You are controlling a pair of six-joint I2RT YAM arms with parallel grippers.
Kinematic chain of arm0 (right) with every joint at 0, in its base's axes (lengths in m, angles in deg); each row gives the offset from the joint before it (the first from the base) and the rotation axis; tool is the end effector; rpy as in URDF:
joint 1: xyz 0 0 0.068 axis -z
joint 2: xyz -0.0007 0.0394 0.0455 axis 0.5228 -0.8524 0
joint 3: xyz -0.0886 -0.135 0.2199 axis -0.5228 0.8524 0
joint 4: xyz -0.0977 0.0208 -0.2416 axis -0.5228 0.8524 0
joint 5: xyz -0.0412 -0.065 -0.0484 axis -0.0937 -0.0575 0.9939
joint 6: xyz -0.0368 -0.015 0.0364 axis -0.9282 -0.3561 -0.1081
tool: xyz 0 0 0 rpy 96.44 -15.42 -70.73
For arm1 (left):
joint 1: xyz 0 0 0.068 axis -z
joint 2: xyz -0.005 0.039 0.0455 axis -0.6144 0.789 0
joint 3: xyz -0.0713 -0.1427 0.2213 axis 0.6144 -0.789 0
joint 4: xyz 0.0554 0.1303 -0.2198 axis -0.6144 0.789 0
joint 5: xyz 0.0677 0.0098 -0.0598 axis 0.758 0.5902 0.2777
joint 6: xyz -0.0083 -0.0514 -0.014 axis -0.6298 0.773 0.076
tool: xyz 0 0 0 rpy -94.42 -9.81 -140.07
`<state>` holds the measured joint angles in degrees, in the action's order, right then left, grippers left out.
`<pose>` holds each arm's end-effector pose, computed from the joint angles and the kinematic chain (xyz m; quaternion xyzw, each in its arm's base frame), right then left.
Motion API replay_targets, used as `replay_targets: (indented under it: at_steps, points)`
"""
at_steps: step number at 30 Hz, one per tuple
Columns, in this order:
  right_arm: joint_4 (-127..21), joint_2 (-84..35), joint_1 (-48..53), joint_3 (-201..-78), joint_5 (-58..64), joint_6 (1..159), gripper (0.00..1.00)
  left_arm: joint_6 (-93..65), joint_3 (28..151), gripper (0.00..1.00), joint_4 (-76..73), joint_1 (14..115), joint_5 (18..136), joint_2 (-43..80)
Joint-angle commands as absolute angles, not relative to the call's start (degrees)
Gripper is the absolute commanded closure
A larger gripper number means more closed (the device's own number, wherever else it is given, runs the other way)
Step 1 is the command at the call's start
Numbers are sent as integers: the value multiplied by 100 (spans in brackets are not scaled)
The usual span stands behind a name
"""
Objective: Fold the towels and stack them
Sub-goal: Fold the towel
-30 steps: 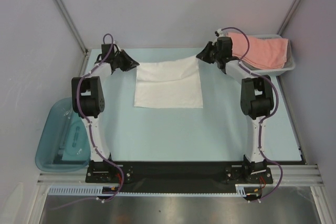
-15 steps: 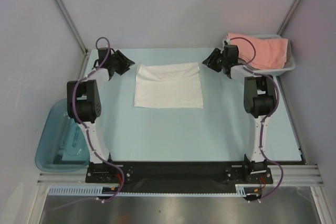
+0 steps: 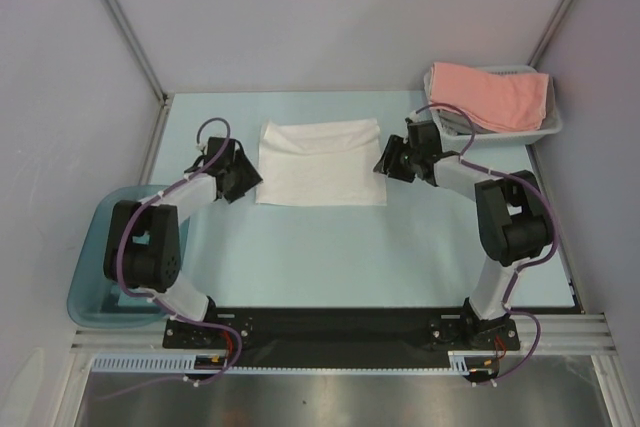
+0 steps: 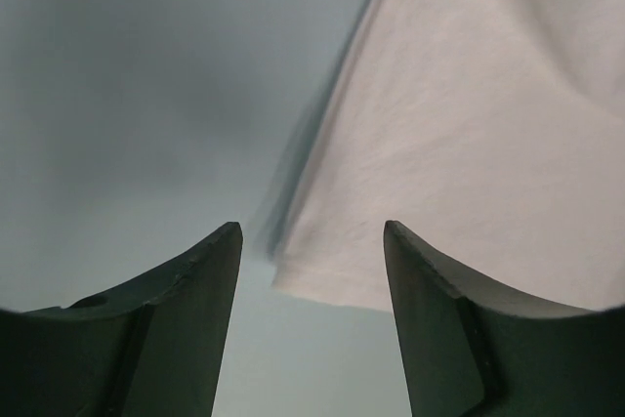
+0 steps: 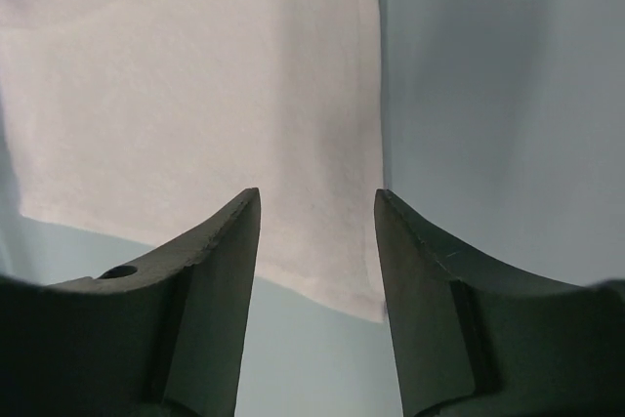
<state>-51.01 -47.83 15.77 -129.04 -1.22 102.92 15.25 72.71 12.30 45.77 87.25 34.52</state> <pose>0.3774 0.1141 0.1889 0.0677 0.9054 0.2432 0.3415 0.3303 -0.0445 0.1998 -0.2735 0.8924 -0.1358 0.3321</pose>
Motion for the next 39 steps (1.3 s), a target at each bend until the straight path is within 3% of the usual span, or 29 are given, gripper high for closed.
replay_targets:
  at_steps: [1, 11, 16, 20, 21, 24, 25, 28, 39]
  points:
    - [-4746, -4705, 1430, -12768, 158, 10085, 44, 1364, 6910, 34, 1316, 4564, 8767, 3444]
    - [-4420, -4836, 973, -12749, 738, 10137, 40, 1196, 6664, 31, 992, 4643, 8425, 3936]
    - [-4288, -5188, 666, -12935, 932, 10321, 45, 1179, 6752, 40, 973, 4687, 8213, 4138]
    - [-4244, -5198, 586, -12979, 959, 10480, 59, 1161, 6770, 67, 1079, 4687, 7950, 4060]
    - [-4166, -5163, 577, -13014, 968, 10506, 62, 1161, 6770, 81, 1131, 4679, 7897, 3981]
    - [-3946, -4891, 595, -13119, 994, 10507, 78, 1109, 6953, 99, 1359, 4687, 7695, 3612]
    - [-3841, -4768, 595, -13232, 1020, 10515, 88, 1056, 7041, 100, 1482, 4687, 7659, 3507]
    - [-3270, -4206, 621, -13496, 1221, 10393, 96, 959, 7349, 100, 1921, 4679, 7536, 2884]
    - [-1617, -1238, 744, -13787, 1398, 10330, 98, 1073, 8228, 100, 3776, 4687, 7404, 64]
